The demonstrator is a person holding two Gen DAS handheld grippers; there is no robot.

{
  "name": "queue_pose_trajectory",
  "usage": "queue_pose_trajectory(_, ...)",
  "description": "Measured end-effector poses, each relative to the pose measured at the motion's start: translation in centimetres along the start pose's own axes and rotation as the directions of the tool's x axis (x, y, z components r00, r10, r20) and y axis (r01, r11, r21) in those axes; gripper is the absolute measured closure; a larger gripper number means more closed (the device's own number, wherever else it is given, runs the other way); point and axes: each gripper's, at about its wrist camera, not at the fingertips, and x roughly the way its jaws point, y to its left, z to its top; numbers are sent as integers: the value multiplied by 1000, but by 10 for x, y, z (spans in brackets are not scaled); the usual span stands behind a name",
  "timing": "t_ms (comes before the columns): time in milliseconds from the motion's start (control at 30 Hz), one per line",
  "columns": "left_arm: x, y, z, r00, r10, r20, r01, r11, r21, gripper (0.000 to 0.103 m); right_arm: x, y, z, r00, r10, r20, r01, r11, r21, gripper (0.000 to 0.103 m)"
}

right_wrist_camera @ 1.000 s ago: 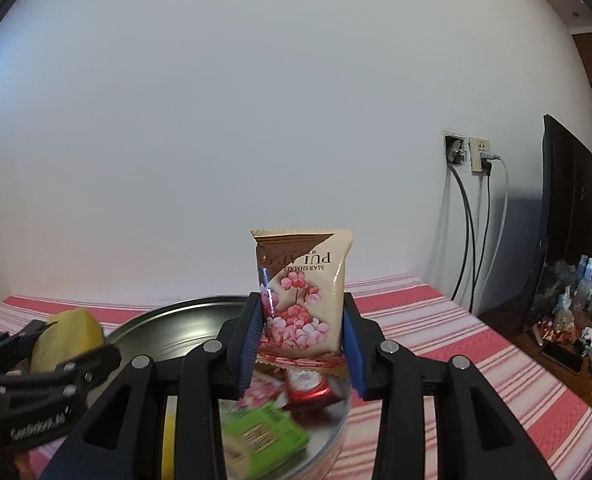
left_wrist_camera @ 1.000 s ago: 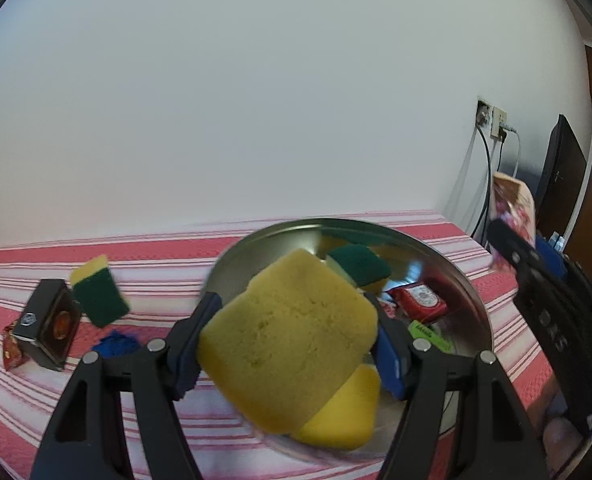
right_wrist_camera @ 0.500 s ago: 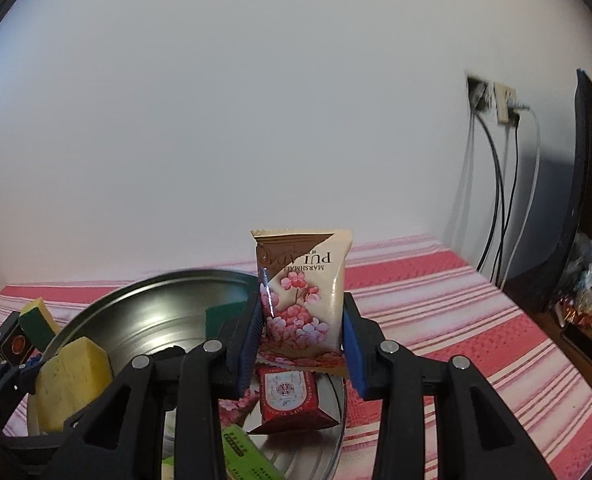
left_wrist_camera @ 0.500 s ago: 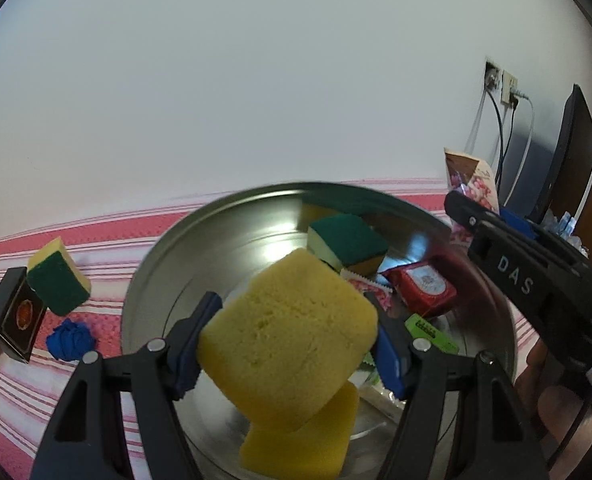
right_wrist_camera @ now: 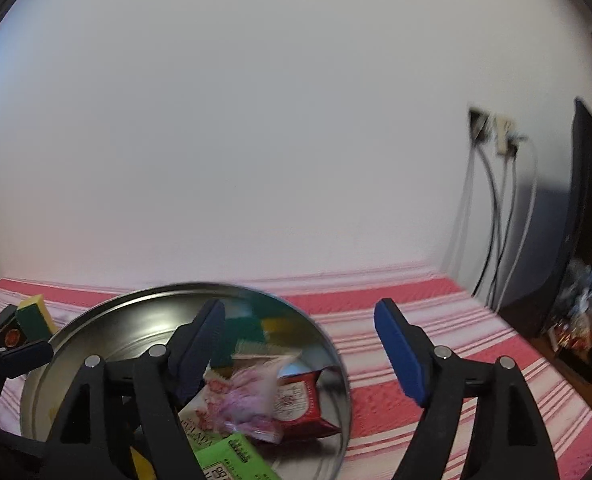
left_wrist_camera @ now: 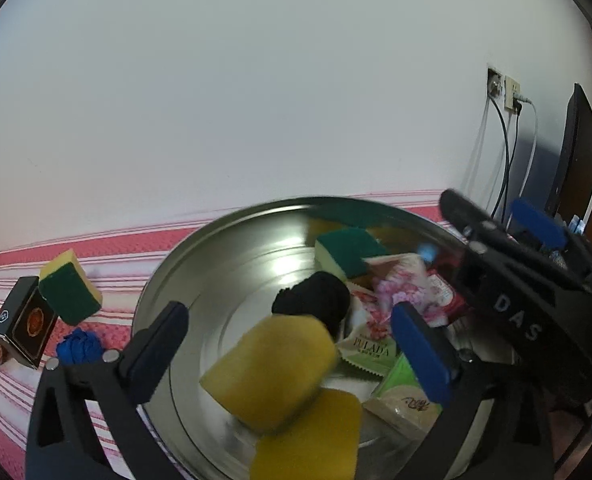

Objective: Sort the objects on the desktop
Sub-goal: 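Open both grippers to drop the sponge and packet into the tin, then move both grippers back toward the black box and red wrapper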

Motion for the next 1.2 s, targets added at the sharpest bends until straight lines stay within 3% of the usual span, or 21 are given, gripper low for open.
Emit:
queue_pose_trajectory(300,-27,20,8,994,55,98,-50,997,-57,1,-37,-3,1,989,-65,134,53,994,91,24)
queue_pose_trajectory(367,-34,27,8,987,88,135,-79,994,-74,1,-51,-3,1,976,-91,200,69,991,117,14)
queue_pose_trajectory(400,-36,31,8,983,108,148,-96,992,-83,1,-58,-3,0,967,-106,231,77,988,133,4)
queue_pose_trajectory(533,-36,44,7,979,143,146,-127,985,-115,1,-70,0,-4,945,-126,302,73,981,181,2)
queue_pose_trajectory(667,-32,54,2,977,159,139,-140,980,-143,1,-64,10,-3,960,-120,253,83,984,155,2)
queue_pose_trajectory(833,-27,60,-2,975,181,130,-163,977,-138,1,-69,6,-3,956,-155,249,110,976,186,2)
queue_pose_trajectory(967,-28,65,-7,970,212,118,-197,972,-131,1,-70,5,-6,967,-144,210,97,972,215,2)
queue_pose_trajectory(1200,-26,76,-14,972,220,86,-209,970,-128,1,-85,19,-10,959,-153,240,109,976,187,2)
